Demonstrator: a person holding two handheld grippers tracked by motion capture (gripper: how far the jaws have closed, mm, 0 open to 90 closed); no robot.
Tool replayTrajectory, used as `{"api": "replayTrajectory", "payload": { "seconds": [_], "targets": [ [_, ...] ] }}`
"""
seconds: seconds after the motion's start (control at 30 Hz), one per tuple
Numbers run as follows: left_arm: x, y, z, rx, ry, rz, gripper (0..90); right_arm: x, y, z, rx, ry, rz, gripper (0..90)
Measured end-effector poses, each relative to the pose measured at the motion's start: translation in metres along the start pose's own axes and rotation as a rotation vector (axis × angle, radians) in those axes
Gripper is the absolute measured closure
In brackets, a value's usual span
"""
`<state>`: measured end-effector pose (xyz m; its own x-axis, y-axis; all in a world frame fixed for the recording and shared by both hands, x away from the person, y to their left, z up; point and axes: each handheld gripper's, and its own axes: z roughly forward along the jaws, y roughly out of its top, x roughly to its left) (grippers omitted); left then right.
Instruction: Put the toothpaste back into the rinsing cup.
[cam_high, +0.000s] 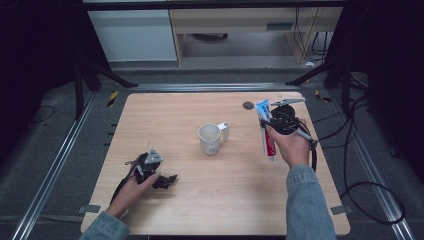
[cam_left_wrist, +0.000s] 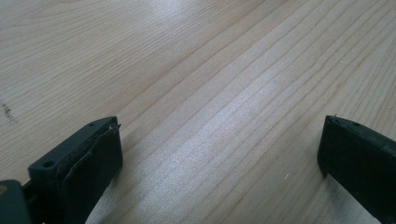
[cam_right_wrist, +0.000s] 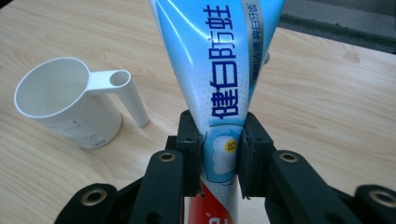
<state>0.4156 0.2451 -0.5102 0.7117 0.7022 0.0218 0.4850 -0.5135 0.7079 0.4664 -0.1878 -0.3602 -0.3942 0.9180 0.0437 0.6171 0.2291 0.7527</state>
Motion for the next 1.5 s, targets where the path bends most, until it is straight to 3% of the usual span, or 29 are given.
{"api": "replayTrajectory", "payload": {
  "seconds": [0.37,0.67,1.5],
  "targets": [
    [0.0,0.0,0.0,0.0,0.0,0.0,0.0,0.006,0.001,0.004,-0.102,-0.031,0.013,73.6],
    [0.0,0.0,0.0,0.0,0.0,0.0,0.0,0.022,0.008,0.007,-0.176,-0.031,0.031,73.5],
    [0.0,0.0,0.0,0.001,0.002,-0.002,0.0,0.048,0.019,0.003,-0.262,-0.015,0.043,73.4]
  ]
}}
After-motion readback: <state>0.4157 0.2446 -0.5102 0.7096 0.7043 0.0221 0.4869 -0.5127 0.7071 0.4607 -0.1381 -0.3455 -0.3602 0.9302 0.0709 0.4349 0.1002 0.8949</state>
